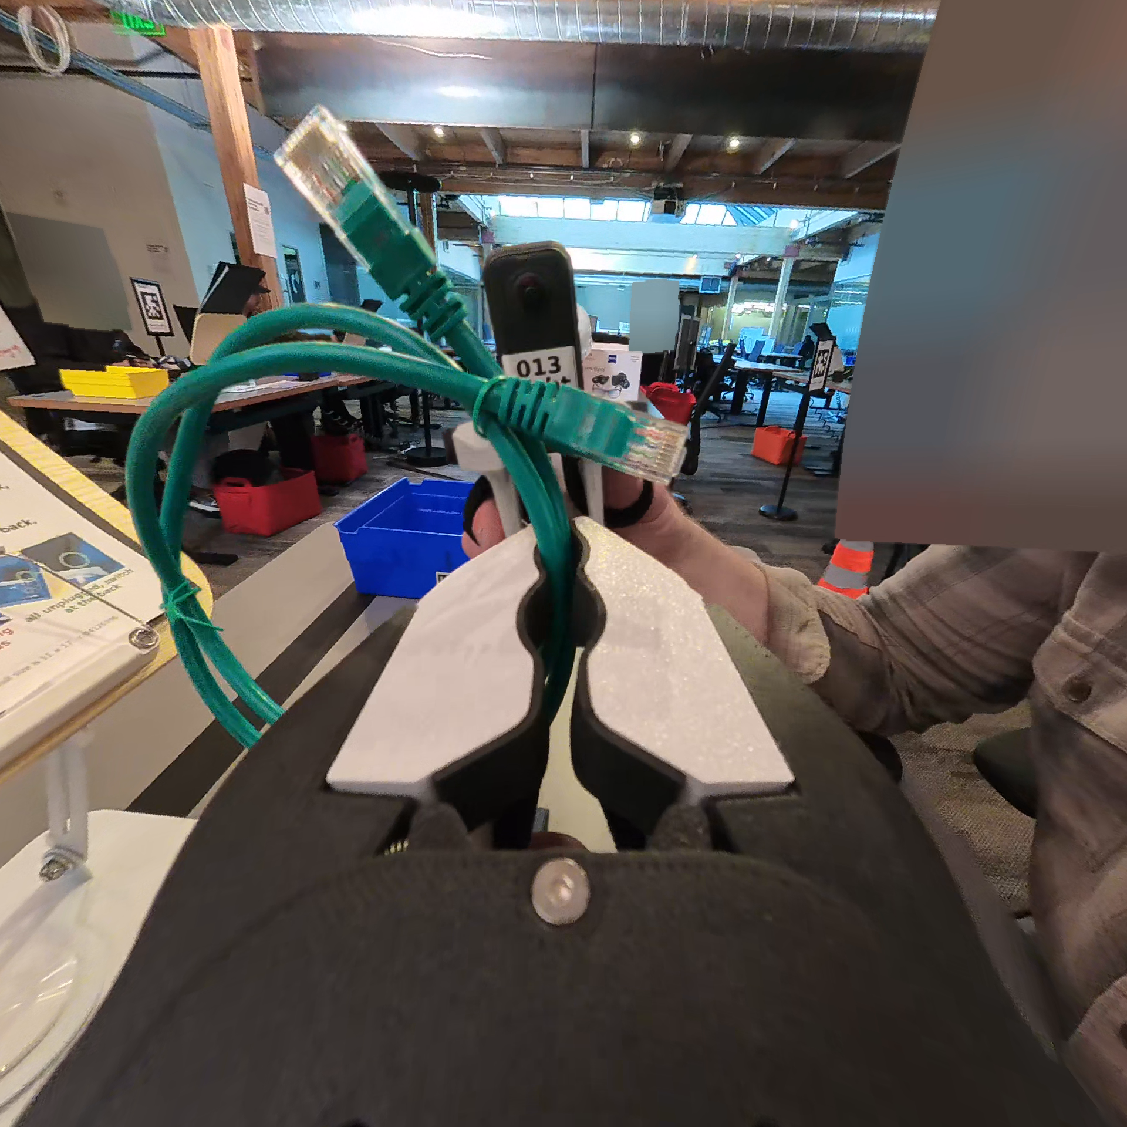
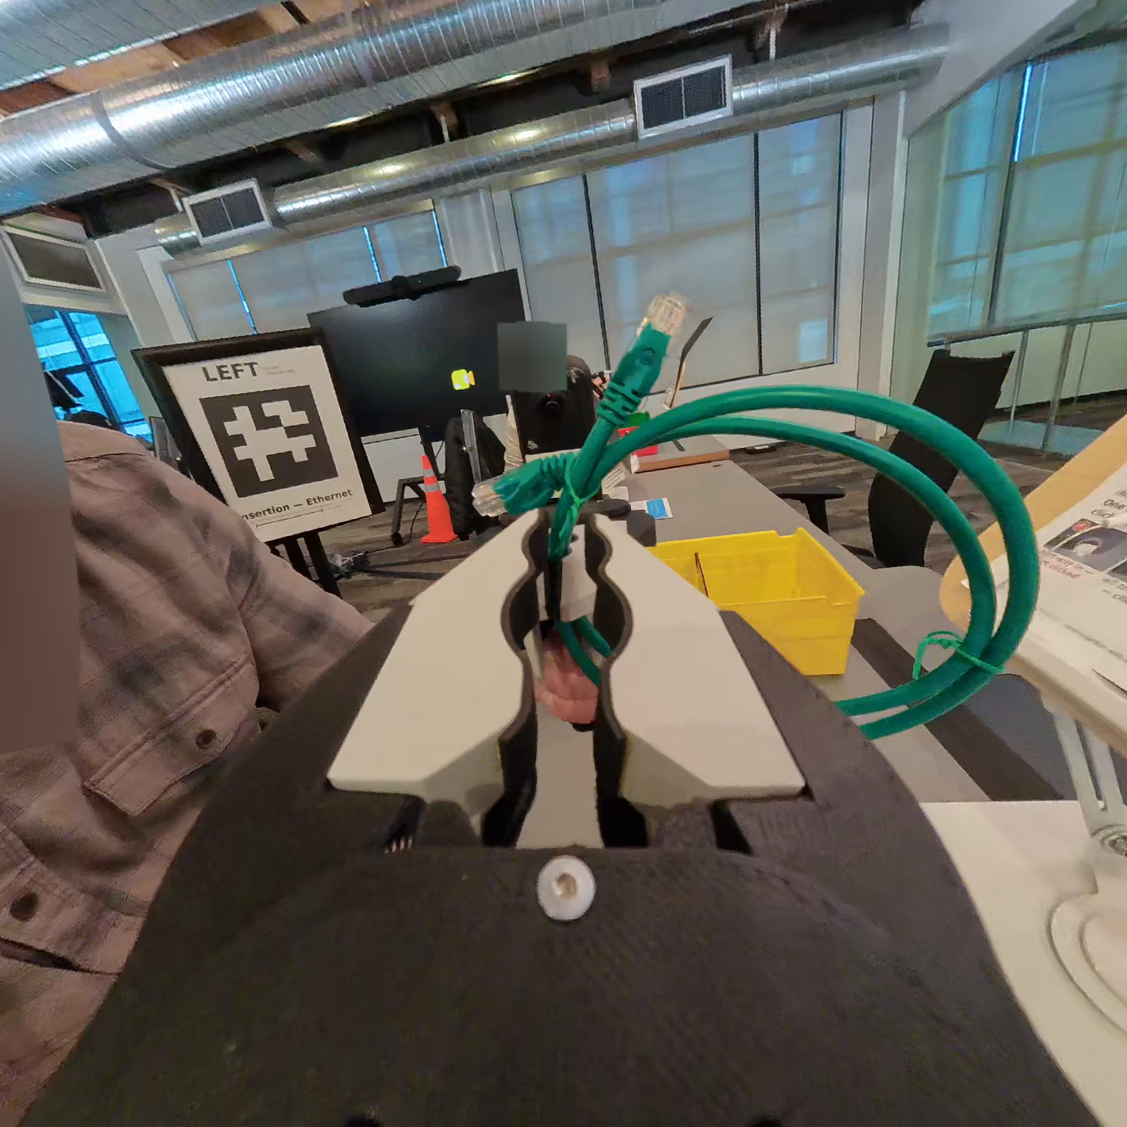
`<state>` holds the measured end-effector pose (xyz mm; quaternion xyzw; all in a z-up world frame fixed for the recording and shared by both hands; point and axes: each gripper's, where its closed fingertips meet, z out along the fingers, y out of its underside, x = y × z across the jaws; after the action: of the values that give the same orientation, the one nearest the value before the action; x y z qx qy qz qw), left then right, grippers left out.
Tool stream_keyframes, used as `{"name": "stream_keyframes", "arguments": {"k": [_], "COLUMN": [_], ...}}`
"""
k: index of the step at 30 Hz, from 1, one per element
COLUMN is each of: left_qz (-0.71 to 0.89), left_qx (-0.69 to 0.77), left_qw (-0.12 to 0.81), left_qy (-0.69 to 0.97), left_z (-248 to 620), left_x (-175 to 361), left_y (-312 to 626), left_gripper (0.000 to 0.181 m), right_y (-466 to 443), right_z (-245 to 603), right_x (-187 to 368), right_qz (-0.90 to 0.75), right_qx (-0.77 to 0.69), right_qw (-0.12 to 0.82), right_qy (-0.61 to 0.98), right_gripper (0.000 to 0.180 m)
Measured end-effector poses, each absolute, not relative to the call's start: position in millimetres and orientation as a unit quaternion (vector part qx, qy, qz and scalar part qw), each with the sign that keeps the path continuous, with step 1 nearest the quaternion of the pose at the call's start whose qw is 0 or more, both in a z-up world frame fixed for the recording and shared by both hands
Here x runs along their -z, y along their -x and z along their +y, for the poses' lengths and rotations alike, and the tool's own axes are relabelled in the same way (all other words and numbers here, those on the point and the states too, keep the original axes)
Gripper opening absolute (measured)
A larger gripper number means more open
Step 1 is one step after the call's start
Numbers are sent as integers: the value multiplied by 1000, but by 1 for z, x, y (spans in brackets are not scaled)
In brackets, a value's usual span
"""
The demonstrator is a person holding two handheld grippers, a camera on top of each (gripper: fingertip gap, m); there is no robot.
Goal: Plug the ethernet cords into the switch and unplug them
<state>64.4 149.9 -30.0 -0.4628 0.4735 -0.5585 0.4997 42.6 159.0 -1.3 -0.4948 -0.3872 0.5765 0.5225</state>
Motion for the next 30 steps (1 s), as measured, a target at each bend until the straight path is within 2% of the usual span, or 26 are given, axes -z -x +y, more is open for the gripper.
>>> {"name": "stream_keyframes", "arguments": {"k": [2,5,8,10,12,14,15,18,19,20,21,22,24,26,28,30], "left_qz": [476,476,460,444,427,401,385,367,376,381,386,397,425,444,451,460], "left_qx": [555,557,577,599,629,674,695,706,697,687,678,666,623,606,588,577], "left_qw": [500,497,483,468,442,397,383,376,381,391,401,412,440,448,455,459], "left_qy": [464,465,471,475,476,476,471,475,477,480,480,479,487,485,494,495], "left_z": [149,149,150,152,151,148,147,150,151,153,155,155,156,153,154,154], "left_x": [31,30,29,28,27,26,24,21,23,25,25,25,30,32,37,40], "left_y": [-65,-65,-66,-65,-65,-68,-68,-66,-66,-65,-64,-63,-64,-66,-69,-71], "left_gripper": [1,1,1,2,2,2,2,2,2,1,1,1,1,1,1,1], "right_y": [-43,-42,-45,-49,-56,-67,-67,-61,-58,-59,-63,-65,-68,-70,-66,-59], "right_z": [161,163,170,176,182,187,186,186,184,184,185,185,180,174,171,168], "right_x": [0,2,2,1,3,2,-1,3,5,4,-2,-1,-3,-9,-7,-1], "right_qz": [-384,-394,-411,-437,-491,-527,-520,-526,-529,-522,-501,-498,-480,-452,-436,-437], "right_qx": [-567,-534,-434,-294,-35,268,314,314,264,187,107,23,-139,-268,-360,-415], "right_qw": [537,555,619,679,723,695,693,701,712,726,741,734,713,694,656,618], "right_qy": [493,502,510,512,485,410,389,365,378,407,434,461,492,491,500,505], "right_gripper": [0,0,0,0,0,0,0,0,0,12,40,30,35,27,31,25]}}
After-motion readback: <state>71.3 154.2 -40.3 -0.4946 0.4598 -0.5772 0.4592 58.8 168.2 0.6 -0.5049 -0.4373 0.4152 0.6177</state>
